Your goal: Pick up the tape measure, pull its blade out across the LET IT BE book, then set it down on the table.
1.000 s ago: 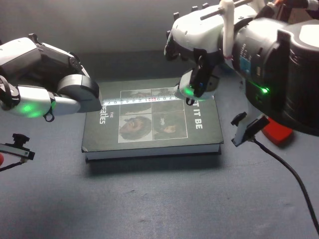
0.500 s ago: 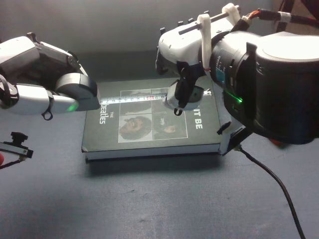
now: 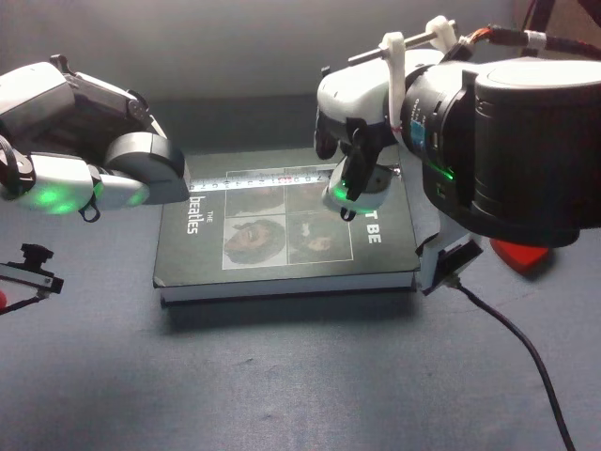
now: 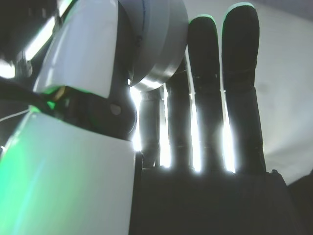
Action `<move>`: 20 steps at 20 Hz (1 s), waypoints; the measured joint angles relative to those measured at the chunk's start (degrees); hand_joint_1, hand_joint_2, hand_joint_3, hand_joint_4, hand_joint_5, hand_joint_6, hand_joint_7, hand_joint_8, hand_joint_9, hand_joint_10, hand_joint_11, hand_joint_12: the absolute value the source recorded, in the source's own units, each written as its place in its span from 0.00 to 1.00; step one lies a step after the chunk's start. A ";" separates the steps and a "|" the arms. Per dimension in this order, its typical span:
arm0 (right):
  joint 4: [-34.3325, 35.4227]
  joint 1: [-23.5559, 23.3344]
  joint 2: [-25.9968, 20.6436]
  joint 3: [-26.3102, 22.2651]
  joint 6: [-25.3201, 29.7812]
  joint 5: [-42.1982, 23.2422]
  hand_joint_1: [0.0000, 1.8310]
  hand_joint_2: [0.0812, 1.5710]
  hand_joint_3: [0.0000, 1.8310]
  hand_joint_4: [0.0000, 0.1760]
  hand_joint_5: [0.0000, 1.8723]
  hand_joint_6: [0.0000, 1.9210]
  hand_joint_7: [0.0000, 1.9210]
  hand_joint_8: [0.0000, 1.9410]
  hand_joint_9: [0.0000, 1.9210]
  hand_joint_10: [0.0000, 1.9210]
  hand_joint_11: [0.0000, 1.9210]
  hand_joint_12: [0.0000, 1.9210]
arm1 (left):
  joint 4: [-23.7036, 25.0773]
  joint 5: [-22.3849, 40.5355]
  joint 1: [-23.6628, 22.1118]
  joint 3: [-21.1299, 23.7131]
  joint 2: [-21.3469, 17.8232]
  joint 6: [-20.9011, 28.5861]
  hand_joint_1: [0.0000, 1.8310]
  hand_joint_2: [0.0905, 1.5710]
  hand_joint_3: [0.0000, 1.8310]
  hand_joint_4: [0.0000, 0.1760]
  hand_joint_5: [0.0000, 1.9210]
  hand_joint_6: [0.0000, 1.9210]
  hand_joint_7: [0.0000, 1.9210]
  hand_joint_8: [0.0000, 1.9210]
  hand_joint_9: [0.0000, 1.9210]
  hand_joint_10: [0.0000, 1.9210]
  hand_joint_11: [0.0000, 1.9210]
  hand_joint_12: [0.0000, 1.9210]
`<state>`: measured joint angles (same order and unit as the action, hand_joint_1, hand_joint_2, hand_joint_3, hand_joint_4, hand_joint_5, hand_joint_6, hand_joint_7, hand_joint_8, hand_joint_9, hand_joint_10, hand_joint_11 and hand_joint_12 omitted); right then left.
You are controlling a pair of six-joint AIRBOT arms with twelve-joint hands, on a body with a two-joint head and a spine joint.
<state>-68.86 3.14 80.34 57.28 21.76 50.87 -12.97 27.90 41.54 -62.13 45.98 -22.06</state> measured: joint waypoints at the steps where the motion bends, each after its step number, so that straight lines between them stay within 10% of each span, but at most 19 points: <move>1: -0.63 0.00 0.02 0.00 0.02 -0.22 0.51 0.71 0.00 0.00 0.36 0.01 0.37 0.01 0.35 0.01 0.16 0.49 | 0.13 -0.02 -0.02 0.00 0.00 0.04 0.75 0.71 0.00 0.00 0.47 0.46 0.48 0.58 0.46 0.70 0.44 0.62; 20: -5.33 1.44 0.44 0.13 1.95 0.11 0.51 0.71 0.00 0.00 0.36 0.00 0.39 0.01 0.38 0.01 0.18 0.49 | 0.42 -0.04 -0.44 -0.20 0.00 0.11 0.75 0.70 0.00 0.00 0.47 0.46 0.50 0.55 0.47 0.68 0.46 0.61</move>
<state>-74.19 4.58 80.77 57.41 23.70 50.98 -12.56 27.86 41.10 -62.33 45.98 -21.96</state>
